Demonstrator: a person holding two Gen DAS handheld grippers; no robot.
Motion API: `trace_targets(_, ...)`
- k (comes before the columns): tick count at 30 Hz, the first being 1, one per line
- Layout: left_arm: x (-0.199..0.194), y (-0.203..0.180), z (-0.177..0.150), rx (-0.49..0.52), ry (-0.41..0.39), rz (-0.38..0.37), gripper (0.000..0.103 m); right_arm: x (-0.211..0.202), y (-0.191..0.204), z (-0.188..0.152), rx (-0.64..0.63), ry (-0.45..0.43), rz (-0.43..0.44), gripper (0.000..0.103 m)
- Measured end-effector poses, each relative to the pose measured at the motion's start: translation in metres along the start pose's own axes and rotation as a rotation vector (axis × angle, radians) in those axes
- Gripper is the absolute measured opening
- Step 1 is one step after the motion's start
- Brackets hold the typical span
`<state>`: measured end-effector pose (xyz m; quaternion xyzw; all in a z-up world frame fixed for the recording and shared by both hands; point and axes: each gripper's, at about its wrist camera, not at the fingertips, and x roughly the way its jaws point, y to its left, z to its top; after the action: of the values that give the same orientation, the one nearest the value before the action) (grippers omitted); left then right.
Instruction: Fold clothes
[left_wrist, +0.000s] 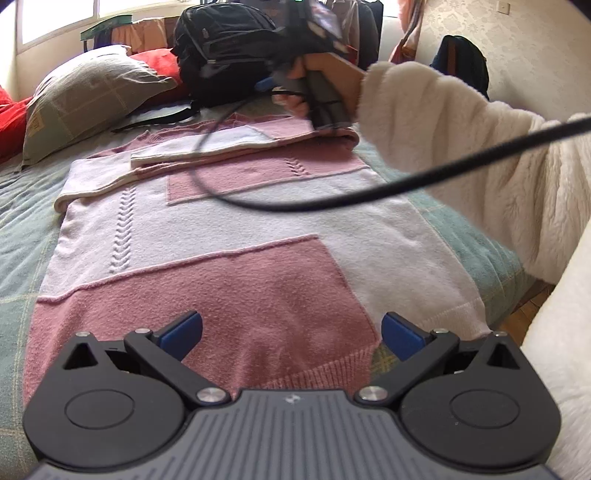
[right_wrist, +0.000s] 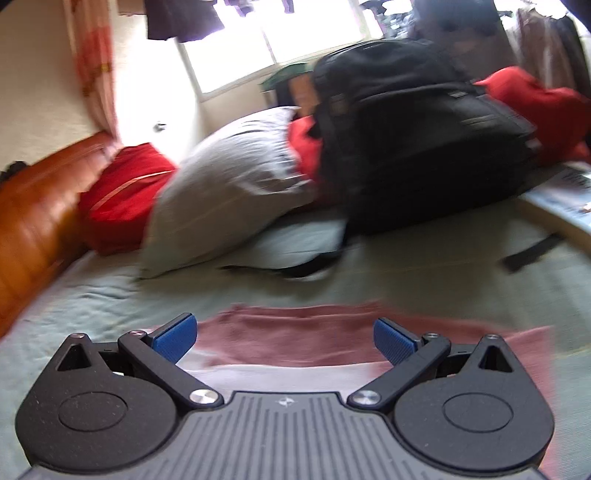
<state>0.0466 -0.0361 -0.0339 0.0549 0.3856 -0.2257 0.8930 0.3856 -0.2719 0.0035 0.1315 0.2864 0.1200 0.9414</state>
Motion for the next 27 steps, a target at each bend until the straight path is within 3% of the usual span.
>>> trace_targets(3,-0.001,-0.001,0.0,0.006,-0.004,-0.004,0.102,-0.022,-0.035,0.001,0.024,0.002,-0.054,0.103)
trace_targets(9,-0.001,-0.005,0.003,0.024,-0.004,-0.005,0.102,-0.056,-0.092,-0.023,0.174,0.071,0.007,0.103)
trace_targets(15,0.0,0.0,0.006,0.004,-0.004,0.008,0.102,-0.051,-0.109,-0.072,0.199,0.165,0.039,0.103)
trace_targets(16,0.001,0.002,0.006,-0.002,-0.004,0.01,0.102,-0.052,-0.107,-0.076,0.173,0.149,0.041,0.103)
trace_targets(19,0.0,0.006,0.008,-0.016,-0.002,0.035,0.102,-0.058,-0.099,-0.069,0.168,0.143,0.044,0.103)
trace_targets(23,-0.001,0.012,0.011,-0.037,-0.012,0.049,0.102,-0.065,-0.092,-0.065,0.188,0.124,0.157,0.103)
trace_targets(25,0.001,0.016,0.012,-0.052,-0.011,0.058,0.102,-0.051,-0.09,-0.072,0.175,0.184,0.147,0.103)
trace_targets(27,0.003,0.02,0.013,-0.065,-0.005,0.066,0.102,-0.046,-0.083,-0.073,0.147,0.188,0.114,0.103)
